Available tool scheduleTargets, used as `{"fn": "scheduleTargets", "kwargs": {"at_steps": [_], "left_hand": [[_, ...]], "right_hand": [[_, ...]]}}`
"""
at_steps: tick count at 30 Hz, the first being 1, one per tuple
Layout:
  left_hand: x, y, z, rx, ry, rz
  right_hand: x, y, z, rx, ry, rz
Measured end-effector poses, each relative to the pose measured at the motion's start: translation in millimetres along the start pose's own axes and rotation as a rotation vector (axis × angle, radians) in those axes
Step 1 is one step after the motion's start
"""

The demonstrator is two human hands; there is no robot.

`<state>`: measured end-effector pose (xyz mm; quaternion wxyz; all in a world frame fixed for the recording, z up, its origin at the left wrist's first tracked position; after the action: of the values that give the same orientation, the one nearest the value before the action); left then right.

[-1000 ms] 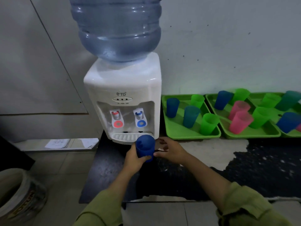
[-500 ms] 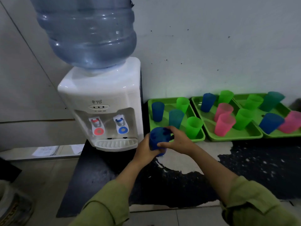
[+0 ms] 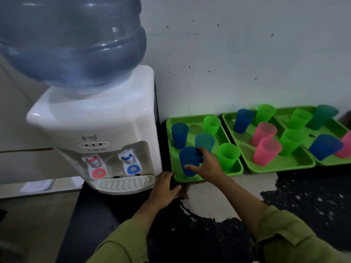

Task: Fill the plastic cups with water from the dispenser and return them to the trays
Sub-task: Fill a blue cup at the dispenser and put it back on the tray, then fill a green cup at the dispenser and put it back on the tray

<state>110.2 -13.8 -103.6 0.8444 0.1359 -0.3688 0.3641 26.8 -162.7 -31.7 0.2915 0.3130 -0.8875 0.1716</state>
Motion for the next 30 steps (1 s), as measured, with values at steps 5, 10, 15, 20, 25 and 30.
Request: {"fn": "scheduleTargets", "kwargs": {"at_steps": [5, 10, 15, 20, 25, 30], "left_hand": [[2, -4, -3, -0.007, 0.013, 0.018], [3, -2, -2, -0.034, 0.007, 0.023], [0, 1, 0, -0.003, 0.012, 0.015], [-3, 5, 1, 0.031, -0.033, 0.046], [-8, 8, 8, 0.093, -0.006, 0.077], [-6, 8, 17, 0.092, -0.004, 0.098]], "right_hand": [[-16, 0, 9, -0.032, 0.007, -0.014], [-23, 5, 14, -0.035, 0.039, -0.045], [-23, 5, 19, -0.054, 0.005, -0.083], [-6, 11, 27, -0.044, 0.025, -0.093], [65, 12, 13, 0.236, 0.124, 0.25], [100, -12, 29, 0.27, 0.444, 0.268]]}}
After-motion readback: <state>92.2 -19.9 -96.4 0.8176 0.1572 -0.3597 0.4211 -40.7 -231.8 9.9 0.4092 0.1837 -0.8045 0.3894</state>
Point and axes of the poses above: each hand's wrist, its own y-axis away from the middle knuckle, its own x-axis out of the back of the hand, z = x × y, the point moved 9 cm from there along -y, towards the middle knuckle, and after that the axes turned 9 degrees about z, right-handed, at the moved point
